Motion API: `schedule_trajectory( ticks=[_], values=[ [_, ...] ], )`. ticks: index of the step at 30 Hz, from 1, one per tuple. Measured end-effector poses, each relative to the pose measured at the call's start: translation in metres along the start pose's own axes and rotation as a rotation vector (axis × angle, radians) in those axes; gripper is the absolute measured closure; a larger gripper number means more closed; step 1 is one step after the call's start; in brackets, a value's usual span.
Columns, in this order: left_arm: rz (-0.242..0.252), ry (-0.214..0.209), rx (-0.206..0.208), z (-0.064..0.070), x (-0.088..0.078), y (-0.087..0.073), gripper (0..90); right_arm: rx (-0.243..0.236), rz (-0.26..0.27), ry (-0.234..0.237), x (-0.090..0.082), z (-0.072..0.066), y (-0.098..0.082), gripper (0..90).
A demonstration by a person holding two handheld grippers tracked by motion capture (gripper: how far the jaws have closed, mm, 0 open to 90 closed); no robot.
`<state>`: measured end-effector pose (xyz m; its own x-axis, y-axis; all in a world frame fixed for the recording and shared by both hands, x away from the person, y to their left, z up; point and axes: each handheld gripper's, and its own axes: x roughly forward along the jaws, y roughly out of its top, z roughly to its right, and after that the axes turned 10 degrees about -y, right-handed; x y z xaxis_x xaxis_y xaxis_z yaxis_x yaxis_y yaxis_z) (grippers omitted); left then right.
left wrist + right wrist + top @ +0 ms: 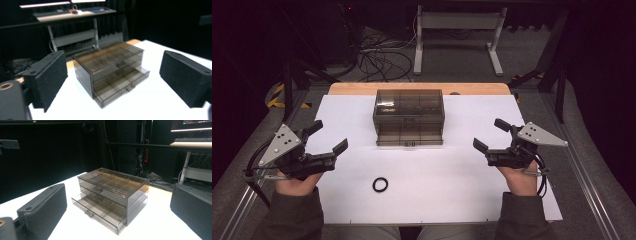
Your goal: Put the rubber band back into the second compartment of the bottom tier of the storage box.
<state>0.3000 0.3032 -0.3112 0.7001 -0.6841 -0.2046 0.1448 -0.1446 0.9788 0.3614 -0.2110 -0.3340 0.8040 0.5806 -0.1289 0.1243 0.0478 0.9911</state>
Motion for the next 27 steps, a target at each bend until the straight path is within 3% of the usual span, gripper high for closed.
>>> schedule_trajectory(
  ticks=[5, 15, 27],
  values=[
    [-0.088, -0.041, 0.011, 0.000, 0.008, -0.003, 14.6, 0.000, -0.003, -0.002, 0.000, 0.000, 0.000, 1.4],
    [-0.221, -0.075, 0.011, 0.002, 0.025, -0.012, 28.6, 0.002, 0.001, -0.013, -0.002, 0.001, 0.000, 1.7],
    [-0.372, -0.104, 0.034, 0.004, 0.041, -0.023, 37.1, 0.004, -0.001, -0.022, -0.003, 0.002, 0.001, 1.9]
  ],
)
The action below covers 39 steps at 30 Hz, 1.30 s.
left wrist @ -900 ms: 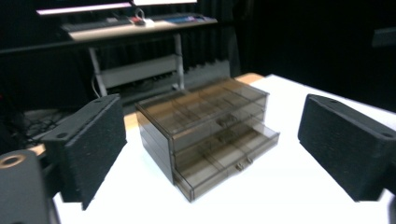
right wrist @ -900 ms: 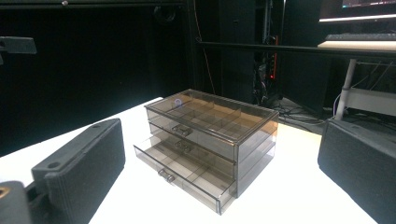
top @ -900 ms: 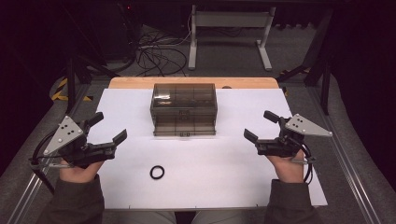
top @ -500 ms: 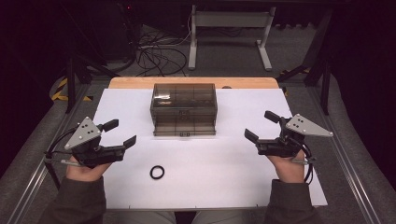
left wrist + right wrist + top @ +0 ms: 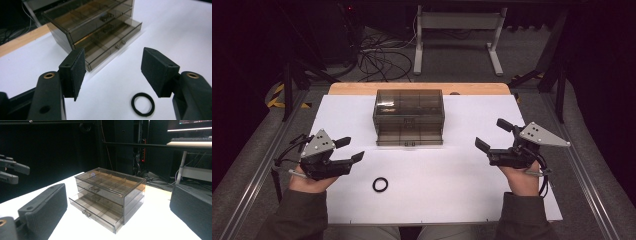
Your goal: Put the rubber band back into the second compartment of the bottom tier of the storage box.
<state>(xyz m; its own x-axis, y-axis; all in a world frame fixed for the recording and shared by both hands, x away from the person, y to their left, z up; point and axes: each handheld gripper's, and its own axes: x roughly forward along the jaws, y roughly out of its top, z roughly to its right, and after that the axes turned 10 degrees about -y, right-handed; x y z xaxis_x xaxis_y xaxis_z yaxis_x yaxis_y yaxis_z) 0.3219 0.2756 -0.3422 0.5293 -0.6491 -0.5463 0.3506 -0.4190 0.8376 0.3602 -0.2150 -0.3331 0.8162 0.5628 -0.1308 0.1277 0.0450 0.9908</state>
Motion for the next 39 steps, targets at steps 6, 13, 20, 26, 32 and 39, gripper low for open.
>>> schedule_trajectory(
  ticks=[6, 13, 20, 26, 32, 39],
  values=[
    [-0.057, -0.066, -0.020, -0.002, 0.011, -0.005, 42.7, 0.000, -0.002, -0.004, 0.000, 0.001, 0.000, 2.0],
    [-0.107, -0.128, -0.034, -0.004, 0.023, -0.011, 50.7, 0.003, 0.000, -0.007, -0.001, 0.001, 0.000, 2.2],
    [-0.173, -0.163, -0.056, -0.006, 0.039, -0.019, 56.8, -0.002, 0.006, -0.008, -0.002, 0.001, 0.001, 2.3],
    [-0.231, -0.189, -0.039, -0.004, 0.051, -0.023, 62.9, 0.007, 0.006, -0.012, -0.004, 0.003, 0.001, 2.4],
    [-0.278, -0.195, -0.012, -0.001, 0.061, -0.026, 67.9, 0.000, 0.008, -0.009, -0.004, 0.002, 0.002, 2.5],
    [-0.324, -0.211, -0.008, -0.001, 0.075, -0.033, 72.2, 0.001, 0.009, -0.010, -0.004, 0.002, 0.002, 2.5]
  ],
)
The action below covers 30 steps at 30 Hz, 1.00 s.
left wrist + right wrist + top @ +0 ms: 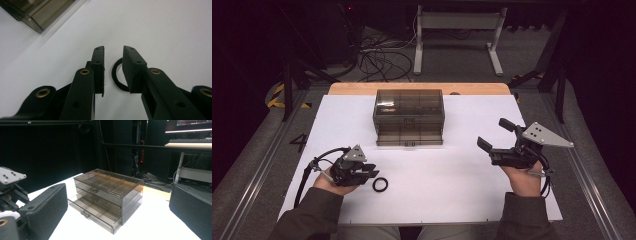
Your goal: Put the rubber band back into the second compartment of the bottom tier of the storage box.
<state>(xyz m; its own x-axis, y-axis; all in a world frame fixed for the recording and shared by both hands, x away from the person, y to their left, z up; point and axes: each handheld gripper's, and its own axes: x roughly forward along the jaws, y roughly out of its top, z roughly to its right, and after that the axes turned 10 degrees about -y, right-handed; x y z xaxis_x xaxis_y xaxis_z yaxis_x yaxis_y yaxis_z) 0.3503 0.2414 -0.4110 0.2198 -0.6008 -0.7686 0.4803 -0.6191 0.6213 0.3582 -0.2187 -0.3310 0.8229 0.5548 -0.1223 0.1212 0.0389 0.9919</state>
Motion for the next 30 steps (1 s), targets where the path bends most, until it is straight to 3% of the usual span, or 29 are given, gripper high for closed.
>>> schedule_trajectory(
  ticks=[14, 30],
  values=[
    [-0.087, -0.012, 0.018, 0.000, 0.021, -0.001, 75.8, -0.003, 0.001, 0.004, 0.001, -0.001, 0.000, 2.8],
    [-0.110, -0.020, 0.006, -0.004, 0.032, -0.006, 83.4, -0.003, 0.003, 0.004, 0.000, -0.001, 0.001, 3.0]
  ],
)
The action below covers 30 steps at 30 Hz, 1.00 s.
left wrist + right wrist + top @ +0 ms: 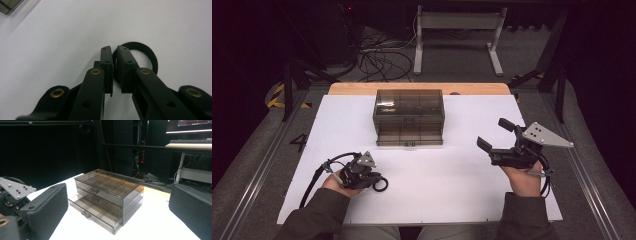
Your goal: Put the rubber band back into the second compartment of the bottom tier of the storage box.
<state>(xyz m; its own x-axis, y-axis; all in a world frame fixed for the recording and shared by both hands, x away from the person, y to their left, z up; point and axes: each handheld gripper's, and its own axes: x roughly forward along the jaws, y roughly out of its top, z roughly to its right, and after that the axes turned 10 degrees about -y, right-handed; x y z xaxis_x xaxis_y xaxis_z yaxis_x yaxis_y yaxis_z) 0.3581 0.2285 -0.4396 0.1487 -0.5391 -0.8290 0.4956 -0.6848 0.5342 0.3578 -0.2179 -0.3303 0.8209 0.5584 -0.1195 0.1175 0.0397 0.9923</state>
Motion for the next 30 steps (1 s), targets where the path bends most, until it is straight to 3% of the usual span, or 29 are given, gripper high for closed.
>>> schedule_trajectory(
  ticks=[16, 30],
  values=[
    [0.017, 0.006, 0.014, 0.002, -0.002, 0.002, 86.5, 0.002, -0.001, -0.001, 0.000, 0.000, 0.000, 3.2],
    [0.088, 0.064, 0.051, 0.013, -0.008, 0.013, 86.7, 0.005, 0.005, -0.005, -0.002, 0.002, 0.001, 3.2]
  ],
)
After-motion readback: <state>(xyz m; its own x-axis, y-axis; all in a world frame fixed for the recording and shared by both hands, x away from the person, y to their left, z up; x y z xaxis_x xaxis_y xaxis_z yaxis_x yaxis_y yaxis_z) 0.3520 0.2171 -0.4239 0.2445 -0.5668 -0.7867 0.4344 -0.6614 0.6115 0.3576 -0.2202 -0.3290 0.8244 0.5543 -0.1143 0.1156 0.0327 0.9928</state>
